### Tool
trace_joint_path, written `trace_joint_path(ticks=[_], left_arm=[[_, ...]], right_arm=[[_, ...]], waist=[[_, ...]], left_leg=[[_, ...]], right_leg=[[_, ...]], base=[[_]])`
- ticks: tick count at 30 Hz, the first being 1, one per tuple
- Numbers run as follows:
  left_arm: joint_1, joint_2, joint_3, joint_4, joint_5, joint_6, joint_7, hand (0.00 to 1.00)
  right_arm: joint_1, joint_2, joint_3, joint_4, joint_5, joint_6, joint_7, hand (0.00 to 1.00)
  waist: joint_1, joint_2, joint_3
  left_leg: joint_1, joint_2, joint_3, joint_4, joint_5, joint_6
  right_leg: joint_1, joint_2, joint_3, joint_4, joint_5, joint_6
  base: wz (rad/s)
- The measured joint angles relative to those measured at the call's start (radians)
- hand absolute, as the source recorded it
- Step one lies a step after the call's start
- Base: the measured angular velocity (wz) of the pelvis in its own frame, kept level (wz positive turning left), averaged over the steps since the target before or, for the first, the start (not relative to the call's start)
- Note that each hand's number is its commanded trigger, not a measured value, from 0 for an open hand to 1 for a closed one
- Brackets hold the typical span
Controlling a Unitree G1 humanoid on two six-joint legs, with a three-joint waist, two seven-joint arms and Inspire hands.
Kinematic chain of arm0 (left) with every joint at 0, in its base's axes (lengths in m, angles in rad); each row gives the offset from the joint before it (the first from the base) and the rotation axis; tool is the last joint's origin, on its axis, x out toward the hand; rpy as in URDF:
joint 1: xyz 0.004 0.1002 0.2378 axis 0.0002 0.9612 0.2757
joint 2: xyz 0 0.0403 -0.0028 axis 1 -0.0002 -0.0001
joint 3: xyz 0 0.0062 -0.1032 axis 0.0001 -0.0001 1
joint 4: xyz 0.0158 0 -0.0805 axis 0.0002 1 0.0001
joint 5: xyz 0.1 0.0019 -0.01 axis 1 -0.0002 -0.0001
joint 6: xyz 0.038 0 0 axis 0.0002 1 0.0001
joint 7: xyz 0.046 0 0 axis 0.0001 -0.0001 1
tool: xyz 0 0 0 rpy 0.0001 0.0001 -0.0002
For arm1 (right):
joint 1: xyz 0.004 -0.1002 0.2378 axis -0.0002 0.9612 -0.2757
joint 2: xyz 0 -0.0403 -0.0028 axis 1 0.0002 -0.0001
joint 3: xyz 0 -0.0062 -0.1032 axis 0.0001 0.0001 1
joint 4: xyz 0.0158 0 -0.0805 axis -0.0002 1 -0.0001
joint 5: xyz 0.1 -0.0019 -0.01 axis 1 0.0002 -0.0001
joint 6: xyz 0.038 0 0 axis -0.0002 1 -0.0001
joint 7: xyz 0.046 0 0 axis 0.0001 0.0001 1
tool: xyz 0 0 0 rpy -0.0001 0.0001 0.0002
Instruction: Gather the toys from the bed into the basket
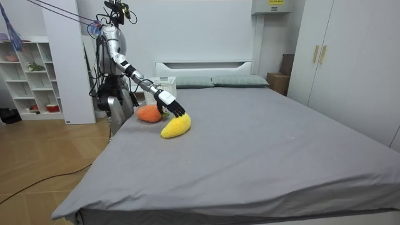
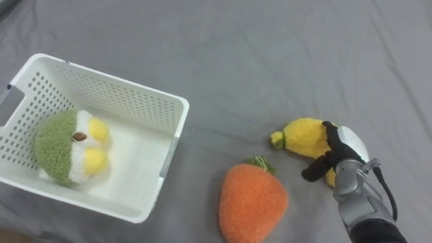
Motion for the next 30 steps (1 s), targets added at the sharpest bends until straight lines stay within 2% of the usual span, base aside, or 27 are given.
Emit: trace_joint_path(ticks=[2,12,16,21,24,30], left_arm=[[-0.002,0.000,-0.008,0.000,0.000,0.000,0.000,0.00],[-0.001,0.003,-0.058,-0.003,-0.018,-0.001,0.003,0.00],[0.000,0.016,-0.076,-0.004,-0.022,0.002,0.003,0.00],[-0.002,0.021,-0.088,-0.005,-0.024,0.001,0.002,0.00],[-0.002,0.023,-0.088,-0.009,-0.037,-0.004,0.002,0.00],[-0.022,0.023,-0.132,-0.007,-0.036,-0.008,0.001,0.00]], right_arm=[[-0.008,-0.021,0.035,0.042,-0.044,-0.005,-0.002,0.00],[-0.021,-0.025,0.040,0.126,-0.134,-0.011,-0.038,0.00],[-0.030,-0.034,0.040,0.161,-0.160,-0.009,-0.068,0.00],[-0.040,-0.037,0.040,0.225,-0.162,-0.011,-0.142,0.00],[-0.050,-0.040,0.038,0.264,-0.179,-0.012,-0.202,0.00],[-0.119,-0.046,0.038,0.297,-0.190,-0.015,-0.276,0.00]], waist=[[0.011,0.000,0.0000],[0.014,0.002,0.0004],[0.011,0.004,0.0001],[0.015,0.019,0.0004],[0.017,0.033,0.0062],[0.020,0.048,0.0077]], left_leg=[[0.000,0.000,-0.001,0.001,0.001,0.000],[-0.013,-0.001,-0.013,0.010,0.002,-0.001],[-0.020,-0.002,-0.025,0.010,0.003,0.000],[-0.022,-0.007,-0.030,0.010,0.007,0.001],[-0.023,-0.010,-0.030,0.008,0.010,0.004],[-0.080,-0.014,-0.024,0.006,0.031,0.010]], right_leg=[[0.000,0.000,-0.002,0.000,0.000,0.000],[0.000,-0.002,-0.030,0.001,0.001,-0.002],[-0.002,-0.004,-0.043,0.001,0.001,-0.002],[-0.001,-0.008,-0.053,0.001,0.001,-0.002],[-0.002,-0.011,-0.052,0.001,0.001,-0.001],[-0.078,-0.023,-0.051,0.032,0.002,0.000]], base=[[0.00],[0.05],[0.09],[0.05],[0.03],[-0.01]])
